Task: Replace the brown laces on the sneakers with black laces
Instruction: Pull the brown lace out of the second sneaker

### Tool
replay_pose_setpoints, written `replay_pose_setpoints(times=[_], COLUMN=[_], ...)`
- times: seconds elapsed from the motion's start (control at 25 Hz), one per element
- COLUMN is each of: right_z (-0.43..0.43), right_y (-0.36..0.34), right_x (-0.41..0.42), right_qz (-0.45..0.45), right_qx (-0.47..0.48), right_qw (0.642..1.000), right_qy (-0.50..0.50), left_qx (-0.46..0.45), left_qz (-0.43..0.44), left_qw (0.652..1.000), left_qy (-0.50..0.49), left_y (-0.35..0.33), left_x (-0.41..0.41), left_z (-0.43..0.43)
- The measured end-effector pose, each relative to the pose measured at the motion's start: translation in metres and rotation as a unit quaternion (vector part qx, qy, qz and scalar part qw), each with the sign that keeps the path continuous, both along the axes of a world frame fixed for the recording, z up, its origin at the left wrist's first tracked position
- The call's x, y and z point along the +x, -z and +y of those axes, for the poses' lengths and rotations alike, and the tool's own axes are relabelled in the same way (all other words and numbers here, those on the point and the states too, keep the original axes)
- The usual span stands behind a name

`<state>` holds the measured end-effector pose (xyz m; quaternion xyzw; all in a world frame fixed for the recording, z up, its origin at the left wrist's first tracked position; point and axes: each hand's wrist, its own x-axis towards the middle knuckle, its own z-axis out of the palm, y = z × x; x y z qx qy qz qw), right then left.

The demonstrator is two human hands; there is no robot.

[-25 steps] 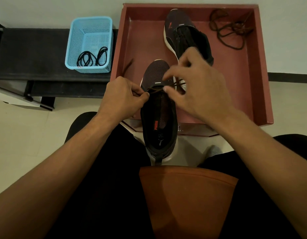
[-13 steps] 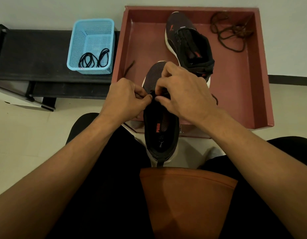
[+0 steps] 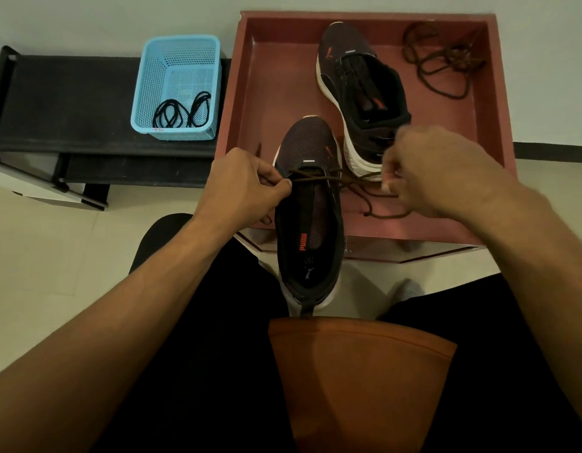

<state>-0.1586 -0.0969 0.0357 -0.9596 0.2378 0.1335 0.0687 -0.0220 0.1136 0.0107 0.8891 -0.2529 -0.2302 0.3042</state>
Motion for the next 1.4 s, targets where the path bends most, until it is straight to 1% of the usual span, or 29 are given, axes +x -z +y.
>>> replay_pose_setpoints(times=[0.04, 0.08, 0.12, 0.16, 0.24, 0.28, 0.32, 0.36, 0.48, 0.56, 0.8, 0.84, 1.0, 1.08, 1.12, 1.16, 1.24, 1.32, 1.4], right_z=[0.000, 0.003, 0.009, 0.015, 0.029, 0.035, 0.041, 0.048, 0.065, 0.067, 0.042, 0.030, -0.020, -0.030, -0.030, -0.026, -0.011, 0.009, 0.027], right_y=[0.000, 0.002, 0.004, 0.006, 0.004, 0.003, 0.005, 0.009, 0.026, 0.031, 0.014, 0.009, -0.004, -0.005, -0.004, -0.002, 0.000, 0.002, 0.007], right_x=[-0.004, -0.005, -0.005, -0.002, 0.006, 0.013, 0.020, 0.026, 0.037, 0.040, 0.027, 0.020, -0.003, -0.007, -0.008, -0.007, -0.002, 0.007, 0.019], right_qz=[0.045, 0.058, 0.029, -0.034, -0.175, -0.209, -0.217, -0.210, -0.178, -0.185, -0.190, -0.172, -0.038, -0.002, -0.004, -0.025, -0.113, -0.191, -0.219], right_qx=[-0.006, -0.007, 0.001, 0.016, 0.068, 0.089, 0.096, 0.083, 0.002, -0.012, 0.055, 0.067, 0.094, 0.093, 0.092, 0.088, 0.088, 0.110, 0.111], right_qw=[0.999, 0.998, 0.999, 0.998, 0.979, 0.969, 0.965, 0.966, 0.975, 0.976, 0.978, 0.981, 0.995, 0.996, 0.996, 0.996, 0.990, 0.974, 0.966], right_qy=[0.003, -0.006, -0.023, -0.043, -0.078, -0.097, -0.112, -0.123, -0.130, -0.113, -0.063, -0.053, -0.014, -0.006, -0.004, -0.004, -0.006, -0.041, -0.080], left_qx=[0.000, 0.002, 0.003, 0.004, 0.004, 0.002, 0.001, 0.000, -0.003, -0.002, 0.001, 0.002, 0.006, 0.008, 0.010, 0.009, 0.005, 0.004, 0.003], left_qz=[-0.002, -0.007, -0.010, -0.009, 0.006, 0.012, 0.014, 0.015, 0.006, 0.005, 0.010, 0.011, 0.013, 0.011, 0.009, 0.008, 0.012, 0.012, 0.007], left_qw=[1.000, 1.000, 1.000, 1.000, 1.000, 1.000, 1.000, 1.000, 1.000, 1.000, 1.000, 1.000, 1.000, 1.000, 1.000, 1.000, 1.000, 1.000, 1.000], left_qy=[0.004, 0.009, 0.013, 0.015, 0.013, 0.011, 0.011, 0.011, 0.021, 0.020, -0.011, -0.011, -0.009, -0.007, -0.005, -0.006, -0.009, -0.008, 0.001], left_y=[-0.001, -0.002, -0.003, -0.003, -0.003, -0.003, -0.003, -0.003, -0.003, -0.002, -0.001, -0.001, -0.002, -0.002, -0.002, -0.002, -0.001, -0.002, -0.003], left_x=[-0.001, -0.002, -0.002, -0.002, -0.001, -0.001, -0.002, -0.002, -0.002, -0.002, -0.001, -0.001, -0.001, -0.001, 0.000, 0.000, 0.001, 0.000, -0.002], left_z=[0.000, -0.001, -0.001, -0.002, -0.001, -0.001, -0.001, -0.001, -0.002, -0.001, -0.001, -0.001, -0.001, -0.002, -0.002, -0.002, -0.002, -0.002, -0.003])
